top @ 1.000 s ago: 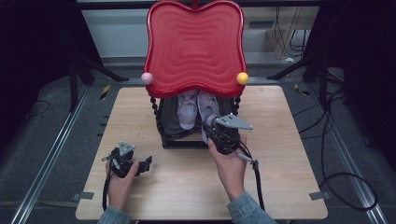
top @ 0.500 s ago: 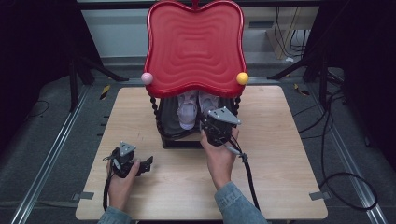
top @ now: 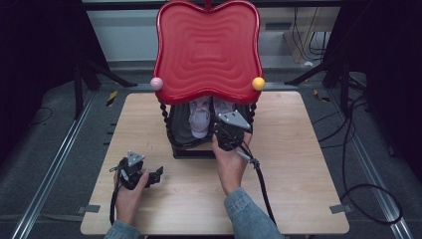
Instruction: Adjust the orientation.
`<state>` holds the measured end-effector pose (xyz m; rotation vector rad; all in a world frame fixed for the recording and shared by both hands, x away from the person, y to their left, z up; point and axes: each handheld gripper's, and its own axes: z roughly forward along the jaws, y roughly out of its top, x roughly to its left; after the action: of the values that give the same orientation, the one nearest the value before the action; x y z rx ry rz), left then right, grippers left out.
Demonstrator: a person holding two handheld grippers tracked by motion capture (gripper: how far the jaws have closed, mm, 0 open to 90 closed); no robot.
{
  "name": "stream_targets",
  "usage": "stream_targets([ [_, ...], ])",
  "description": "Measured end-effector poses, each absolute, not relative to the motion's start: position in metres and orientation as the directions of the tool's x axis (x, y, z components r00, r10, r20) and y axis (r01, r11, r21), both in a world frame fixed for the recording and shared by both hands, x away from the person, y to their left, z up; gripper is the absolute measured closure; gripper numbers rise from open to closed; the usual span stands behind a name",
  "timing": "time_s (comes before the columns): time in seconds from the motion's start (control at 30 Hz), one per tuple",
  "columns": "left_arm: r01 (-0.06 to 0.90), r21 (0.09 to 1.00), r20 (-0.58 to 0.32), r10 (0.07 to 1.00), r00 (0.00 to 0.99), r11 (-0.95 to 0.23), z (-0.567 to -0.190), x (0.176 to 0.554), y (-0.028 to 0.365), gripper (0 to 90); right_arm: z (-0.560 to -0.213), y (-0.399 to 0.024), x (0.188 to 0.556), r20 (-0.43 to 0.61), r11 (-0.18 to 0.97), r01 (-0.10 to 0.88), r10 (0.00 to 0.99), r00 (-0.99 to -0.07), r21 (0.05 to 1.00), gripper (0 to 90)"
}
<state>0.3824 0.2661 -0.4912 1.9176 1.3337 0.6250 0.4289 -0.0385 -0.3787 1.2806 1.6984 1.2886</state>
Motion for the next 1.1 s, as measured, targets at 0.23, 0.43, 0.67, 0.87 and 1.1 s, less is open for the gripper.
stream_targets([
  [0.23, 0.594, 0.775, -0.009, 0.936, 0.352, -0.216, -0.491, 0.382, 0.266, 4.3, -0.381, -0.031, 0.435, 0.065, 0.038, 0.318, 0.949, -0.309, 0.947, 86.3],
  [0.43, 0.595, 0.774, -0.011, 0.935, 0.354, -0.216, -0.491, 0.382, 0.266, 4.3, -0.387, -0.027, 0.438, 0.055, 0.046, 0.313, 0.95, -0.307, 0.949, 86.2],
  [0.67, 0.596, 0.774, -0.014, 0.935, 0.354, -0.214, -0.492, 0.382, 0.265, 4.3, -0.392, -0.025, 0.44, 0.067, 0.036, 0.311, 0.948, -0.311, 0.95, 85.4],
  [0.87, 0.595, 0.773, -0.011, 0.933, 0.36, -0.22, -0.492, 0.382, 0.264, 4.3, -0.394, -0.024, 0.441, 0.07, 0.035, 0.313, 0.945, -0.318, 0.949, 83.6],
  [1.1, 0.594, 0.774, -0.011, 0.933, 0.36, -0.22, -0.492, 0.381, 0.262, 4.3, -0.393, -0.027, 0.439, 0.065, 0.043, 0.315, 0.944, -0.324, 0.948, 76.4],
])
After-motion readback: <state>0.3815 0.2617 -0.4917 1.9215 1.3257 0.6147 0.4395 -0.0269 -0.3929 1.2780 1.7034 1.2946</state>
